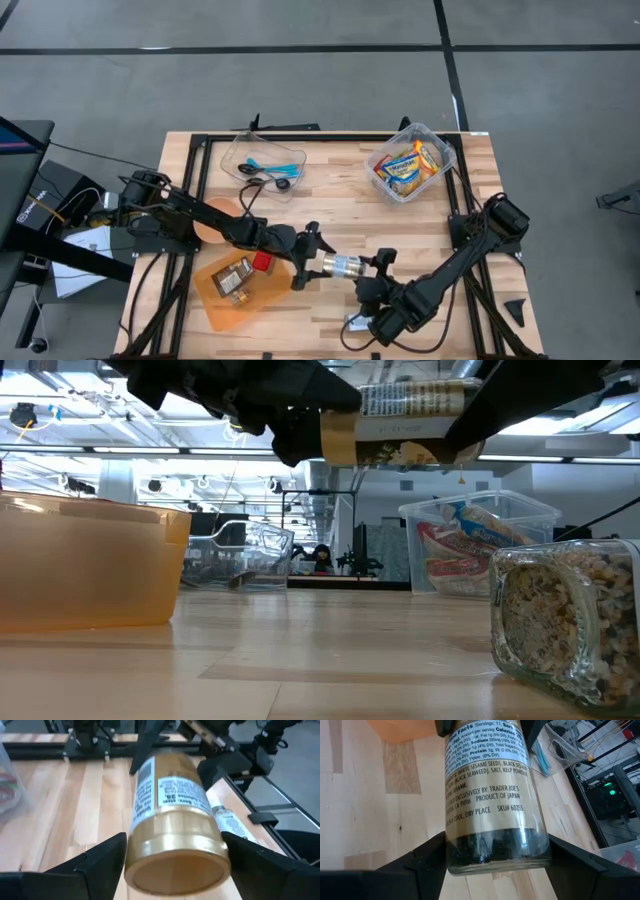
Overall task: Pick & Place Food Item
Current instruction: Put the gold seasoning bottle into the orange bin, then put the white seasoning bottle into the orange bin
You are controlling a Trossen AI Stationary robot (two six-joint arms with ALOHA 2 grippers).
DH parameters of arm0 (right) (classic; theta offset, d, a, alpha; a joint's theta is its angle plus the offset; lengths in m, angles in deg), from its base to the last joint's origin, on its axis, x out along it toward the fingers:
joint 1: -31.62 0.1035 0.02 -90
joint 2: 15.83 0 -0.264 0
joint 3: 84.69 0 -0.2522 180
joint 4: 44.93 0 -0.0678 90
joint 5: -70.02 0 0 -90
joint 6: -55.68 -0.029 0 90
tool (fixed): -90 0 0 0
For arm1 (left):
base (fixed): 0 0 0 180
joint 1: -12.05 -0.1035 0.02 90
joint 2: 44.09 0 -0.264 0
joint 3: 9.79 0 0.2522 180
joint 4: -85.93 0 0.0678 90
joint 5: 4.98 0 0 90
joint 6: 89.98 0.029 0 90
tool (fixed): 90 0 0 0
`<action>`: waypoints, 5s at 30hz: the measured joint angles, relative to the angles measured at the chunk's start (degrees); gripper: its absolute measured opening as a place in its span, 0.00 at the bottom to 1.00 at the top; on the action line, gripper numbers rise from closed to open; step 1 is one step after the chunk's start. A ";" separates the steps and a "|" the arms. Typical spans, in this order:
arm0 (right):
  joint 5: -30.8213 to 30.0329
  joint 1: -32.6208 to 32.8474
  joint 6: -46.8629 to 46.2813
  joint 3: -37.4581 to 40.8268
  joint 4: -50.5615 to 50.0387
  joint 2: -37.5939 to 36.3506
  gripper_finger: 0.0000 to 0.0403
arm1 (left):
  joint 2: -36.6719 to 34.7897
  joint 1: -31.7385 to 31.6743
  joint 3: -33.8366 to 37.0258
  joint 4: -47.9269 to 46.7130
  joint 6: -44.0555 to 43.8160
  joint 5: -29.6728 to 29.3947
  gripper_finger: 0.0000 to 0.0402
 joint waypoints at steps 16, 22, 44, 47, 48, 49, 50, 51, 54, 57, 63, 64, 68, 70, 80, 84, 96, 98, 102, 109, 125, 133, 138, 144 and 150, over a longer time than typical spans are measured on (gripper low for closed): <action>-0.07 0.02 0.00 0.00 -0.01 0.01 0.68 | 0.00 0.04 -0.15 -0.62 -0.41 -0.02 0.70; -0.72 0.04 0.04 0.00 -0.34 0.01 0.68 | 0.00 0.04 -0.70 -0.99 1.23 -0.02 0.68; 0.24 -0.33 -18.90 -0.04 -16.62 -0.03 0.98 | -18.83 -0.04 -0.84 -35.41 5.31 -11.61 0.68; 0.22 0.11 -21.41 -0.04 -18.55 -0.03 0.98 | -21.46 -0.04 -0.85 -42.48 2.64 -11.63 0.68; 0.22 0.08 -21.58 -0.02 -18.79 -0.03 0.97 | -22.07 -0.04 -0.85 -44.17 1.82 -11.60 0.68; 0.20 -0.01 -21.62 -0.02 -18.75 -0.03 0.97 | -23.00 -0.01 -0.85 -46.37 0.92 -11.50 0.68; 0.20 -0.06 -21.64 -0.02 -18.68 -0.03 0.97 | -24.00 0.09 -0.85 -48.73 -0.30 -11.27 0.68; 0.22 -0.04 -21.66 -0.02 -18.70 -0.03 0.97 | -24.96 0.07 -0.94 -50.32 -0.99 -10.66 0.68; 0.20 0.01 -21.78 -0.02 -18.79 -0.03 0.97 | -26.83 0.15 -2.83 -58.26 -4.32 -7.64 0.68; 0.20 0.11 -22.99 -0.02 -20.06 -0.03 0.97 | -28.25 0.97 -6.06 -64.76 -6.51 -4.10 0.68; 0.24 0.11 -24.24 -0.02 -20.97 -0.01 0.97 | -28.64 2.20 -12.95 -74.86 -11.03 5.66 0.68; 0.22 0.13 -24.45 -0.02 -20.99 -0.01 0.97 | -28.40 2.34 -13.94 -76.57 -12.22 6.94 0.68; 0.24 0.47 -24.46 -0.02 -21.01 -0.01 0.97 | -27.67 3.08 -16.22 -87.49 -19.23 7.59 0.68; 0.24 0.72 -24.51 -0.02 -21.02 -0.01 0.97 | -27.10 3.93 -16.49 -91.13 -23.13 8.37 0.68; 0.24 0.79 -25.03 -0.02 -21.10 -0.01 0.96 | -24.53 9.96 -16.59 -98.36 -41.00 18.51 0.68; 0.26 0.79 -25.07 -0.02 -21.05 -0.01 0.96 | -21.68 11.73 -16.57 -101.94 -46.24 21.31 0.68; 0.37 0.80 -25.49 -0.02 -21.19 -0.01 0.96 | -8.35 12.32 -16.56 -103.04 -45.55 29.90 0.68; 0.37 0.79 -25.49 -0.02 -21.15 -0.01 0.96 | -7.22 12.51 -16.52 -103.28 -44.33 29.77 0.68; 0.37 0.79 -25.49 -0.02 -21.06 -0.01 0.96 | -6.14 12.55 -16.52 -103.21 -43.89 27.80 0.68; 0.35 0.79 -25.49 -0.02 -20.99 -0.01 0.96 | -6.14 13.75 -16.52 -103.80 -44.16 25.04 0.68; 0.35 0.79 -25.49 -0.02 -20.78 -0.01 0.96 | -6.19 17.13 -11.50 -102.63 -44.33 19.00 0.68; 0.35 0.79 -25.50 -0.02 -20.52 -0.01 0.96 | -6.62 17.77 -10.37 -99.05 -43.88 17.67 0.80; 0.35 0.79 -25.49 -0.02 -20.36 -0.01 0.96 | -8.92 17.77 -10.38 -99.19 -42.44 15.33 0.97; 0.35 0.79 -25.49 -0.02 -20.32 -0.01 0.96 | -13.95 16.65 -10.38 -98.74 -40.22 12.06 0.89; 0.35 0.79 -25.49 -0.02 -20.33 -0.01 0.96 | -21.88 14.70 -10.38 -93.93 -40.07 7.84 0.83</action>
